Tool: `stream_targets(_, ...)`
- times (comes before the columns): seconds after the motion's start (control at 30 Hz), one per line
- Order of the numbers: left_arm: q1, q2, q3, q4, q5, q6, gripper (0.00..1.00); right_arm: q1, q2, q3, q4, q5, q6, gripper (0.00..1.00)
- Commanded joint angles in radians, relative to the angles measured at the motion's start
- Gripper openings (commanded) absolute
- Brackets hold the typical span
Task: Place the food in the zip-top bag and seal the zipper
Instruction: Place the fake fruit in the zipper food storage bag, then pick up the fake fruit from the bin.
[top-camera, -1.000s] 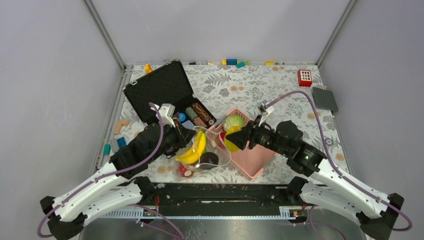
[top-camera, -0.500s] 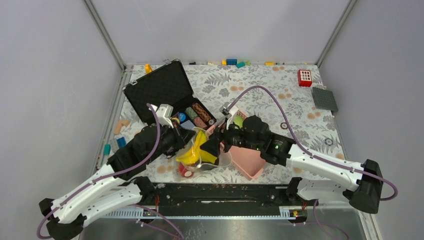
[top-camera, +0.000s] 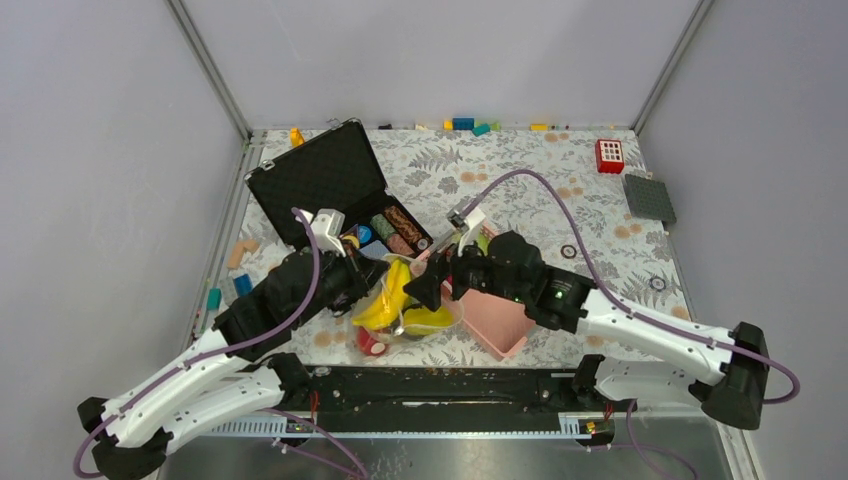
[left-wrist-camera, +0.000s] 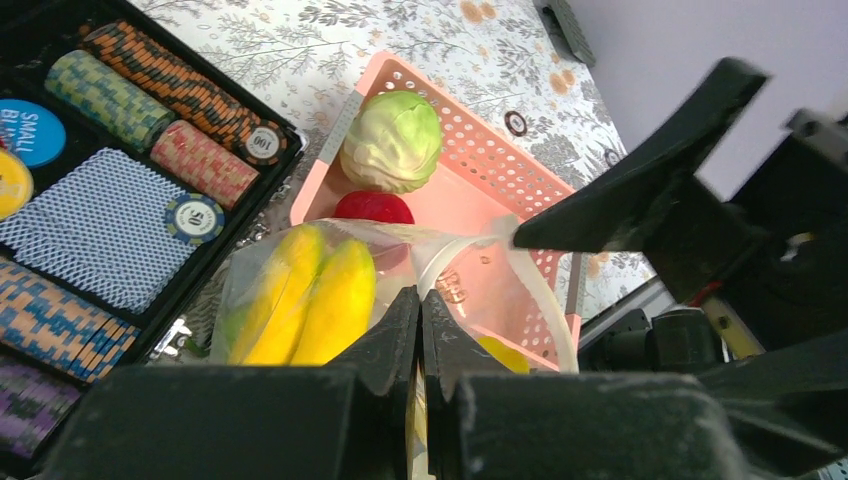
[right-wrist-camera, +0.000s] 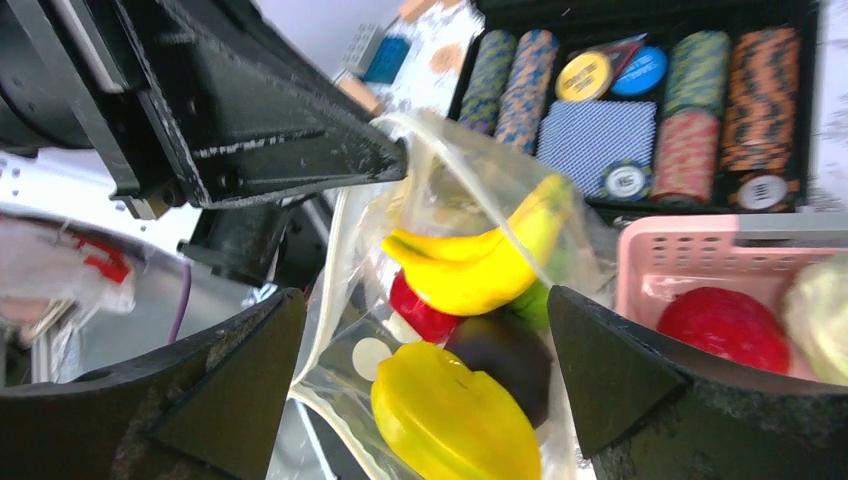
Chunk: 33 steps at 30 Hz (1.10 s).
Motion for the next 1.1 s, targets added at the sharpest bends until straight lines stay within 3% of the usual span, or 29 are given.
stream_targets(0.0,-0.002,-0.039,0.014,-0.032,-0.099,0.004,0.00,0.003,-0.120,-0.013,-0.014,0.198,-0.002,1.00)
stream_targets(0.17,-0.001,-0.104,0.031,-0.161,-0.251,-0.009,0.00,-0.034,-0.190,-0.005,-0.240,0.473,0.108,1.00)
stream_targets(0.33,-0.002,-0.165,0.009,-0.220,-0.289,-0.040,0.00,-0.178,-0.140,-0.029,-0.409,0.402,0.289,1.00)
stream_targets(0.77,-0.001,-0.223,-0.015,-0.236,-0.283,-0.068,0.00,-0.198,0.304,0.035,-0.317,0.297,0.512,1.00)
stream_targets(1.07,-0.002,-0.221,-0.021,-0.226,-0.269,-0.069,0.00,-0.199,0.396,-0.020,-0.153,0.322,0.604,1.00)
